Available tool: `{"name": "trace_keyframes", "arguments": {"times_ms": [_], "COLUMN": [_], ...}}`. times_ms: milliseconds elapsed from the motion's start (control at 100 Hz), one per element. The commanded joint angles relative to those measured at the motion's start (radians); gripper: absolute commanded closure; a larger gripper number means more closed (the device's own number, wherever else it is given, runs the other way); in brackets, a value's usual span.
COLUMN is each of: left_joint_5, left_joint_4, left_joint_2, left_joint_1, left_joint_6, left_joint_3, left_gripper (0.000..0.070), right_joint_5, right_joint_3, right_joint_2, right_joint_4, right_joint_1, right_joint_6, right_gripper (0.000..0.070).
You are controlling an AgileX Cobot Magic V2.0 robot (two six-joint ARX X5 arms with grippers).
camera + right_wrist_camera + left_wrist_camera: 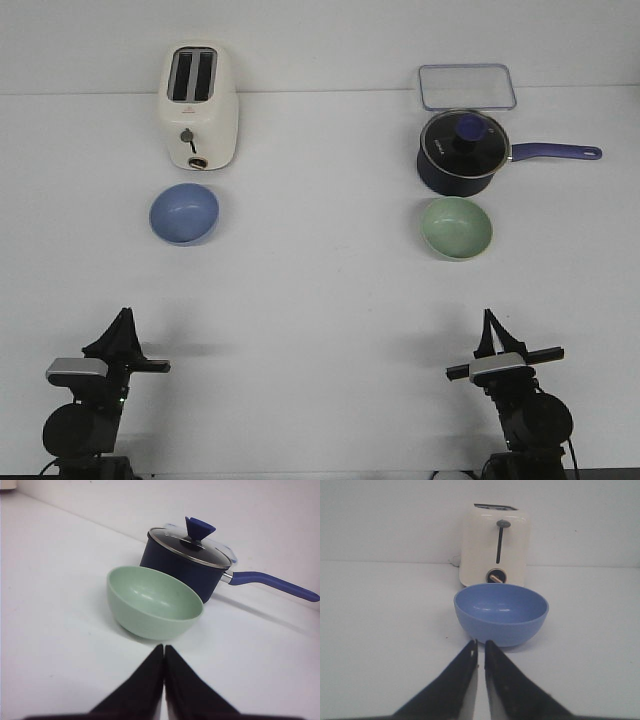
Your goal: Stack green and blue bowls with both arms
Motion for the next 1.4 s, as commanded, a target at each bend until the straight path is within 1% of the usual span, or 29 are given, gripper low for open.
{"name": "trace_keyframes", "arguments": {"times_ms": [0,790,860,900,940,950,970,1100,1150,1280,1390], "left_joint_5": [0.002,0.002,0.002,0.002,0.002,0.002,0.002,0.002,0.002,0.002,0.002], "left_joint_4": [0.01,0.01,0.01,0.01,0.01,0.01,0.01,0.01,0.01,0.01,0.01], "left_joint_2": [-0.002,-0.002,-0.002,-0.002,-0.002,-0.002,-0.002,-0.002,-0.002,-0.002,-0.002], "left_joint_1": [0.001,0.001,0.001,0.001,0.001,0.001,0.001,0.001,0.001,0.001,0.001], "left_joint_6": [0.001,0.001,0.001,0.001,0.001,0.001,0.001,0.001,0.001,0.001,0.001], "left_joint_3": [-0.019,-0.019,-0.019,-0.019,-0.019,-0.019,-0.019,-0.019,-0.019,-0.019,-0.019], "left_gripper": [0.0685,0.0685,0.0685,0.0686,0.0685,0.0685,0.0685,0.0685,0.0685,0.0685,0.0685], "right_joint_5": [0.0,-0.001,-0.008,-0.009,-0.009,-0.01,-0.01,-0.006,0.006,0.013,0.02], "right_joint_3": [-0.002,-0.002,-0.002,-0.002,-0.002,-0.002,-0.002,-0.002,-0.002,0.026,0.083], "right_joint_2": [0.0,0.0,0.0,0.0,0.0,0.0,0.0,0.0,0.0,0.002,0.055], "right_joint_4": [0.011,0.011,0.011,0.011,0.011,0.011,0.011,0.013,0.012,0.002,-0.02], "right_joint_1": [0.0,0.0,0.002,0.002,0.002,0.002,0.002,0.002,0.002,0.0,0.0], "right_joint_6": [0.002,0.003,0.019,0.051,0.105,0.135,0.15,0.421,0.506,0.624,0.671], "right_gripper": [0.07,0.07,0.07,0.07,0.07,0.07,0.07,0.07,0.07,0.07,0.07]}}
